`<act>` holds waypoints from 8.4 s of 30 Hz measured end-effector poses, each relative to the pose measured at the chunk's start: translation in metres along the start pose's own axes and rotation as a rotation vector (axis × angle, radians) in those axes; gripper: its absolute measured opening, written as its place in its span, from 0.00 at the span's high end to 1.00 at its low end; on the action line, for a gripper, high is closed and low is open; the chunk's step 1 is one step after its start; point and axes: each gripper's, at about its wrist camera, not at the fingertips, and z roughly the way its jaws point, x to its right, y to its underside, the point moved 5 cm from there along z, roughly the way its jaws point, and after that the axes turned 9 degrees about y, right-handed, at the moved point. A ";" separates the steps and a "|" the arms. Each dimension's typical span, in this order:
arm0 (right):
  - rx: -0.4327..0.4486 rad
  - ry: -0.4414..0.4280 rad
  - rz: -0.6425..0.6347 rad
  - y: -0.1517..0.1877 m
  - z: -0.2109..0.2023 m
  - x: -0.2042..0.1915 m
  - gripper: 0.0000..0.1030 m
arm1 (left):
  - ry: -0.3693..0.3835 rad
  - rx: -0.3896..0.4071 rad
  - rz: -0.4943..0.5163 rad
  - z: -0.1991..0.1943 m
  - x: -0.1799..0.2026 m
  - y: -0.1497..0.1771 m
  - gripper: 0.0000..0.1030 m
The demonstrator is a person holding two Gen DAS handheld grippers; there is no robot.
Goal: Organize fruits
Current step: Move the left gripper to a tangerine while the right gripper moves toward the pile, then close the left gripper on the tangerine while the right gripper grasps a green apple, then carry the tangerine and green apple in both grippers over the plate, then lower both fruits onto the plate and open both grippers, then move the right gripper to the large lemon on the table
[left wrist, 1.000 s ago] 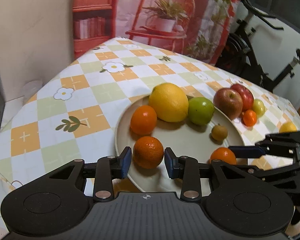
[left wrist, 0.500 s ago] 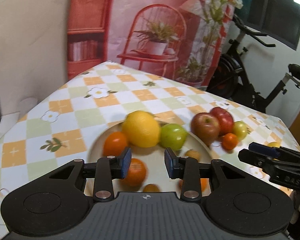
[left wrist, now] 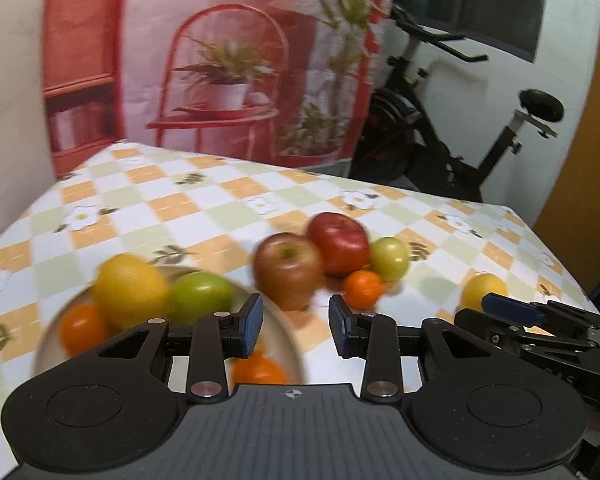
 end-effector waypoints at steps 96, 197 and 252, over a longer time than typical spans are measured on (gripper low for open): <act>-0.314 0.066 -0.452 -0.049 0.140 -0.043 0.59 | 0.044 0.013 -0.045 0.000 -0.021 0.002 0.65; -0.304 -0.353 -0.327 0.007 0.024 -0.190 0.58 | -0.060 -0.111 -0.187 -0.076 -0.119 0.052 0.52; -0.114 0.046 0.039 -0.009 0.025 0.076 0.34 | 0.178 -0.046 0.076 0.045 0.057 -0.028 0.52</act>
